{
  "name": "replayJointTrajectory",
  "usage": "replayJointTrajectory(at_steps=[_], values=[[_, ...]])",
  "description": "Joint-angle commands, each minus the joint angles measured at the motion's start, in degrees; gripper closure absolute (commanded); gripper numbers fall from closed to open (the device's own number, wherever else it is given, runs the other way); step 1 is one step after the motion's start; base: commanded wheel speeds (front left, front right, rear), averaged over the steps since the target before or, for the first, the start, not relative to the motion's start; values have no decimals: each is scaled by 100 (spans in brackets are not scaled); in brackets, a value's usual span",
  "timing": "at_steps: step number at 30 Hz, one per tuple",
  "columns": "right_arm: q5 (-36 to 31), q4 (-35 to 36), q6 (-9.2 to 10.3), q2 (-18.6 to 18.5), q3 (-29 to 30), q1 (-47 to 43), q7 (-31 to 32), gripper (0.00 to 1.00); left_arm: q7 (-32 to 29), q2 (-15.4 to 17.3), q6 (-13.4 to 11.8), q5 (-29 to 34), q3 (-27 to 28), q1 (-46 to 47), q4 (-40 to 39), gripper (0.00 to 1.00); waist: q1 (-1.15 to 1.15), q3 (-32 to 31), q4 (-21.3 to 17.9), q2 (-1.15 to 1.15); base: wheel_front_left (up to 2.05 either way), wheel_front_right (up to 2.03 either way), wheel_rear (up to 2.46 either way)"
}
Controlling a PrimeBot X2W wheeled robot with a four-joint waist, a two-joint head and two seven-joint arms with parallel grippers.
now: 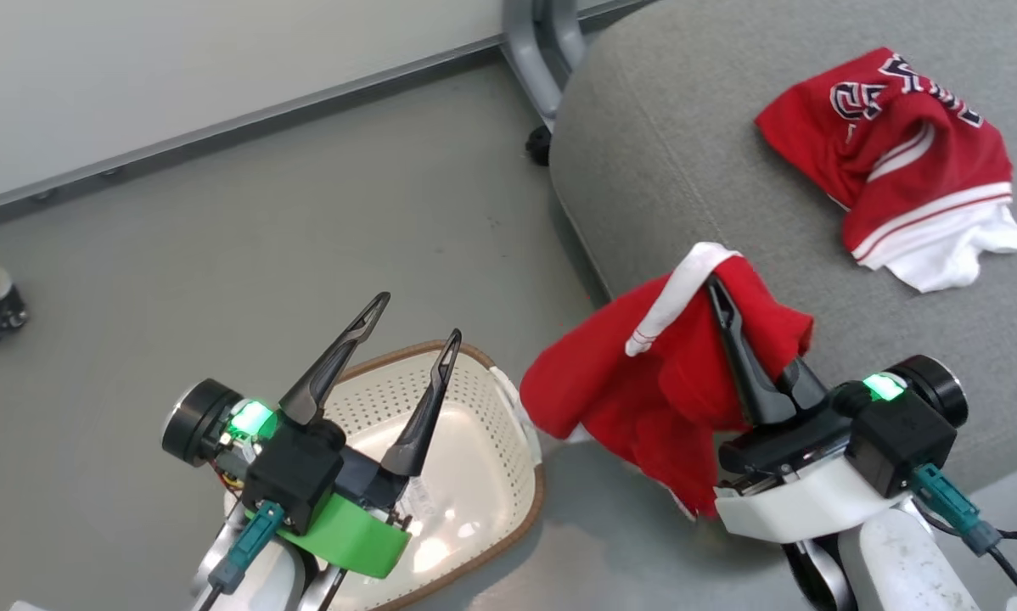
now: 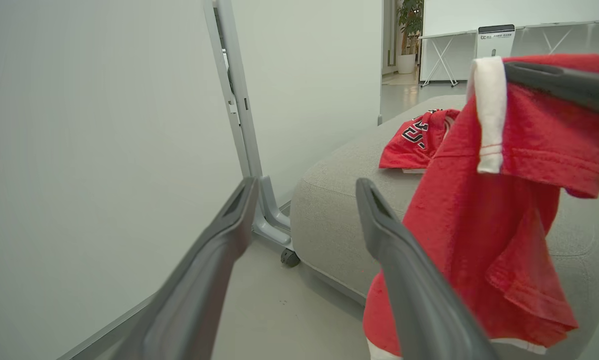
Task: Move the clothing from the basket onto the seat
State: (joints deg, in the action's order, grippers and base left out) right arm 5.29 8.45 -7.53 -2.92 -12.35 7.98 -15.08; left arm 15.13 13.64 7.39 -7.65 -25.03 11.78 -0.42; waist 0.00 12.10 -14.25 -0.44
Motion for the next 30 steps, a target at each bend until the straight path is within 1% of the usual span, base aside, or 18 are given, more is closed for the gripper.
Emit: replayJointTrajectory(at_steps=[1,4,10,14,18,23,25,27,30], values=[[49,77,8,0,73,-96,-14,100,2,75,10,13,42,-117,-50,0,0,442,-679,44,0,0,0],[110,198,8,3,203,-263,-14,100,2,176,14,67,61,-252,-66,0,0,469,-960,44,0,0,0],[152,386,8,3,368,-583,-15,100,2,308,15,64,49,-466,-58,0,0,482,-1359,44,0,0,0],[154,502,8,2,510,-749,-14,100,2,362,16,91,58,-543,-68,0,0,501,-1519,44,0,0,0],[18,605,8,2,633,-743,-15,100,2,397,16,109,-9,-558,-73,0,0,583,-1589,44,0,0,0],[303,931,8,6,1144,-267,-14,100,2,525,17,122,-170,-409,-179,0,0,891,-1567,44,0,0,0],[380,1032,8,2,1398,95,-15,100,2,639,17,113,-261,-306,-248,0,0,1107,-1514,44,0,0,0],[259,1107,8,-2,1686,524,-14,100,1,775,17,99,-381,-212,-313,0,0,1363,-1431,44,0,0,0],[140,1119,8,0,2049,1230,-14,100,1,1063,14,71,-521,11,-466,0,0,1809,-1269,44,0,0,0]])
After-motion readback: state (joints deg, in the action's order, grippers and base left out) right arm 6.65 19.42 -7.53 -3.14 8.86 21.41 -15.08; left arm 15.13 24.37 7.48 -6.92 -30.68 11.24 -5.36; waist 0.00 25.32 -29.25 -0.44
